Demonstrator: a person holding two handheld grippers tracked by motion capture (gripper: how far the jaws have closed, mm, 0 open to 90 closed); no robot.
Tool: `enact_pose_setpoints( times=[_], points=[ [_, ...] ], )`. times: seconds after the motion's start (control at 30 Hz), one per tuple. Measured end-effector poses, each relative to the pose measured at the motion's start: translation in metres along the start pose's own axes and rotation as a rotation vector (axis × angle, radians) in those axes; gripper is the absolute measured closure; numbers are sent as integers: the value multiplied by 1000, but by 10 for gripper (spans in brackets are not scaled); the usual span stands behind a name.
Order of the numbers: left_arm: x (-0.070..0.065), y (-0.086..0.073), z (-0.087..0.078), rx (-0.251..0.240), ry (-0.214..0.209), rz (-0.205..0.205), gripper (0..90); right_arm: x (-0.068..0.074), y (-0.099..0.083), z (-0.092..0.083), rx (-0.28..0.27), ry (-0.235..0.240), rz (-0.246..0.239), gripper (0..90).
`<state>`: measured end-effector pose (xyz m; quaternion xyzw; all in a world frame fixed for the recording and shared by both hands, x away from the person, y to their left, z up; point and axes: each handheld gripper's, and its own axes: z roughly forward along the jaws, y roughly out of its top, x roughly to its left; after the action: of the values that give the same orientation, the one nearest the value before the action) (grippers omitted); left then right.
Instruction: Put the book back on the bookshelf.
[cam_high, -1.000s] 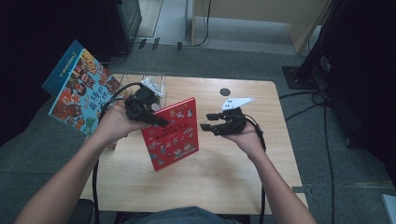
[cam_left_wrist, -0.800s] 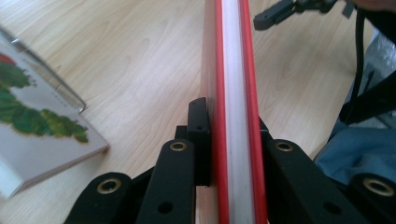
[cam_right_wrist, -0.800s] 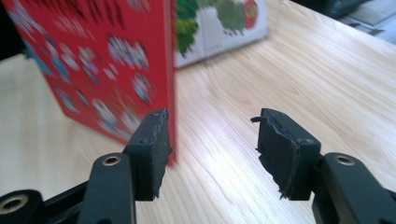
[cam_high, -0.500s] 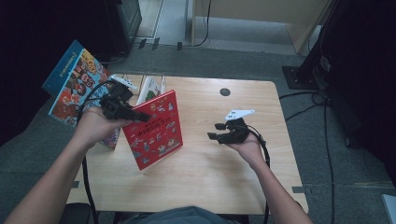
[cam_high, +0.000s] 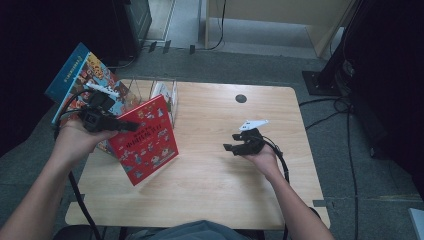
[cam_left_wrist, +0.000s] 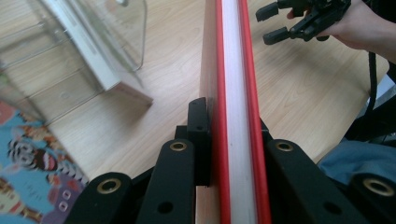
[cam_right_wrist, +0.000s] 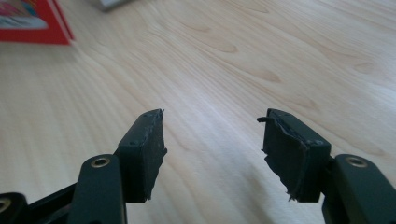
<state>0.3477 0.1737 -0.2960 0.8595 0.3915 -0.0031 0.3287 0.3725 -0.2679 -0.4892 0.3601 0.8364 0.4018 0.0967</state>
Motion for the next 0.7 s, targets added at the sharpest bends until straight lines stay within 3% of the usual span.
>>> enact_pose_setpoints(
  times=[0.07,0.27,0.47,0.57,0.7],
  points=[
    [2,-4,-4,-2,4,-12,801,-2,-1,4,-5,-28,-6,378],
    [11,-17,-18,-28,29,-62,800,-9,-5,13,-16,-31,18,387],
    [20,-27,-26,-41,48,-108,800,-14,-9,20,28,-62,19,405],
    [25,-31,-29,-42,67,-127,800,-14,-12,24,54,-60,10,403],
    [31,-34,-34,-46,82,-158,800,-13,-15,26,38,-81,-22,419]
  ],
)
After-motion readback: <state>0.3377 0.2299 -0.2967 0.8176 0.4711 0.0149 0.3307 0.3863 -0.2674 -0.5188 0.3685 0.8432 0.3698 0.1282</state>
